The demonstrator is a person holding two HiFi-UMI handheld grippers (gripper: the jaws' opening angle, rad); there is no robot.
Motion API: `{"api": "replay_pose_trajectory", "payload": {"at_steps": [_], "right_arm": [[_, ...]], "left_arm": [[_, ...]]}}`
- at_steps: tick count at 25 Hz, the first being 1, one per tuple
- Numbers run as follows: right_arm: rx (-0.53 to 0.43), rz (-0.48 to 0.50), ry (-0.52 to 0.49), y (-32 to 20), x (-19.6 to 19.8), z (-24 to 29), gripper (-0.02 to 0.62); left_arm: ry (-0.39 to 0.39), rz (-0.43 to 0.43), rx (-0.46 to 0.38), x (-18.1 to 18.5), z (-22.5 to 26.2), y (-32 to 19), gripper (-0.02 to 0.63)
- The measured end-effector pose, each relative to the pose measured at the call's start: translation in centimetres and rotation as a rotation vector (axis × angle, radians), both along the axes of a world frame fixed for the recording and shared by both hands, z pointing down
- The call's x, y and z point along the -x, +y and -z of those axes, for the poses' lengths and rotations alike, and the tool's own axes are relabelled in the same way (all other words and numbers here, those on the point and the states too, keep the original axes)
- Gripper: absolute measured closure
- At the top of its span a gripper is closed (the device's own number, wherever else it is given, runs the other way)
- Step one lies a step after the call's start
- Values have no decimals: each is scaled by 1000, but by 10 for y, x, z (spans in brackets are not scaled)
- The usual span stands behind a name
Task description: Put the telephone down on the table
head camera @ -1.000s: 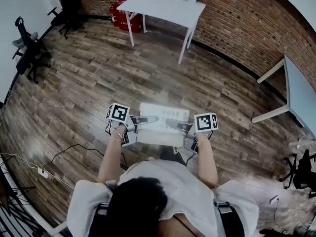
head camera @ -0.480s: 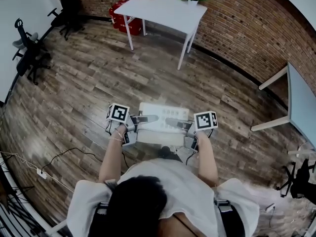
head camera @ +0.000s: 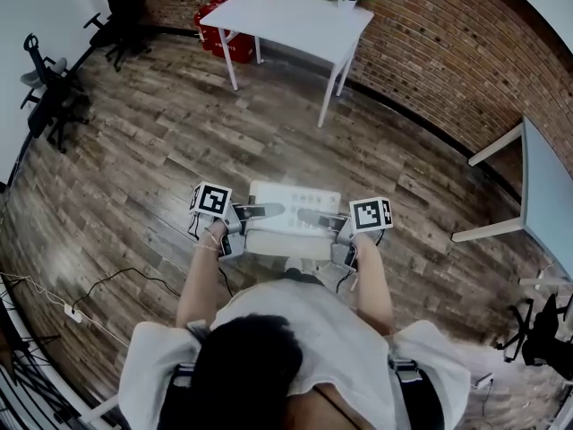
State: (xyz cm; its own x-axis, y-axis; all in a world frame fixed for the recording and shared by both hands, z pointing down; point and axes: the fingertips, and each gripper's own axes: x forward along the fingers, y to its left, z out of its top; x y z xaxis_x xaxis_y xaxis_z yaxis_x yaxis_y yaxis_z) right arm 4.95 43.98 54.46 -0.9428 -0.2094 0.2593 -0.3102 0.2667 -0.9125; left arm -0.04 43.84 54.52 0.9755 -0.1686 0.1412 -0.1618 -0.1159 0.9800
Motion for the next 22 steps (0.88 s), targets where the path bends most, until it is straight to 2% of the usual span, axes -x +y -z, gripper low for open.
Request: {"api": "replay_pose_trajectory", "payload": {"at_steps": [5,10,15,22], "right_arm": [[-16,-8,33,-12,-21,-1,336],[-25,-5,-3,-24,-33,1,337],[-10,14,-1,-24,-28,-3,337],[19,31,-14,-39,-43,-15,337]], "left_arm": [[10,11,9,-17,-1,-11,310],[17,-3,-32,-35,3,-25,310],[9,20,-13,-29,-3,-23,310],[-2,40,29,-45,-14,-37,310]]}}
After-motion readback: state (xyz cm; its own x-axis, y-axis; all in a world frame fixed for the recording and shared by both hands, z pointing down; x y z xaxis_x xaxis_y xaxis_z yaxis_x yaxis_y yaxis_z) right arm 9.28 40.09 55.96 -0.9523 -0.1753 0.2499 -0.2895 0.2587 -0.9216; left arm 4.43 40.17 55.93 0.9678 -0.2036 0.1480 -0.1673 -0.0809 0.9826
